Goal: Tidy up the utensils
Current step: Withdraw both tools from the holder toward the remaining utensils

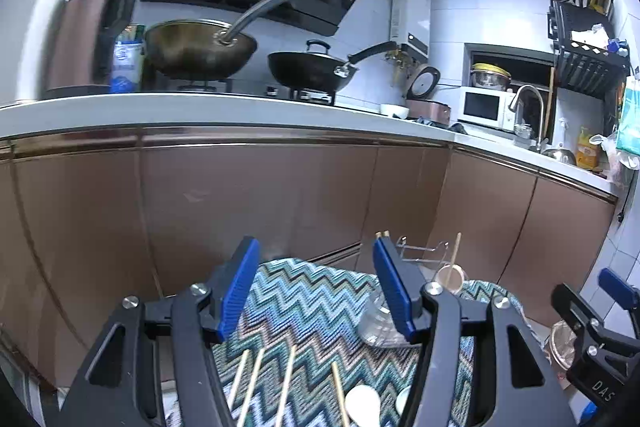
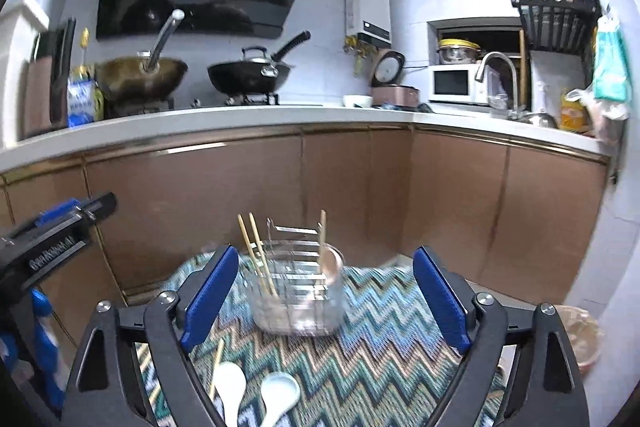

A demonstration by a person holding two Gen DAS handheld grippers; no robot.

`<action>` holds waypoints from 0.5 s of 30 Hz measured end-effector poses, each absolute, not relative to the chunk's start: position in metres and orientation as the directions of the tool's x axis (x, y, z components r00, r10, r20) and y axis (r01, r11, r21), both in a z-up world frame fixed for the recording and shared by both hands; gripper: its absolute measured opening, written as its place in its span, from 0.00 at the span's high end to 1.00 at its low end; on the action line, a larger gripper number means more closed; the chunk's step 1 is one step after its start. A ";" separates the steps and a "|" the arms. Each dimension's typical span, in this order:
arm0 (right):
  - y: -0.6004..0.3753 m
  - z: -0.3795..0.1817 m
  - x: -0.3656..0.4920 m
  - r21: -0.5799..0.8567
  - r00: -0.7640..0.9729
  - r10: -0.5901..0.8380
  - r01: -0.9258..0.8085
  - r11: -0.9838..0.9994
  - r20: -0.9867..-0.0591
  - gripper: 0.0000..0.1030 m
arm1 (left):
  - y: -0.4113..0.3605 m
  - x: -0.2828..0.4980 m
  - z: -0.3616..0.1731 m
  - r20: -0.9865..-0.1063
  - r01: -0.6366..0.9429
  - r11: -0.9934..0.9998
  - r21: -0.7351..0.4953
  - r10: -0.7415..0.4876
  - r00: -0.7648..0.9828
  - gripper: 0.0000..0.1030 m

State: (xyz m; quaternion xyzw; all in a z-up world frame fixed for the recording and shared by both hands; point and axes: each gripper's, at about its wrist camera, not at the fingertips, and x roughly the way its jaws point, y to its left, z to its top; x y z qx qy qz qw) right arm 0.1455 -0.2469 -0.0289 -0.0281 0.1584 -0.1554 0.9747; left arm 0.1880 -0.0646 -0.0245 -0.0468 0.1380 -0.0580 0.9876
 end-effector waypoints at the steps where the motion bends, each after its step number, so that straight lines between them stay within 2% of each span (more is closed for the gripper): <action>1: -0.243 -0.029 0.141 -0.117 0.895 -0.325 0.304 0.946 -0.304 0.14 | -0.060 0.185 -0.026 -0.270 0.095 0.990 -0.103 -0.120 0.955 0.44; 15: -0.214 -0.029 0.086 -0.196 0.877 -0.353 0.302 0.933 -0.327 0.14 | -0.013 0.140 -0.037 -0.306 0.008 0.995 -0.095 -0.037 0.951 0.44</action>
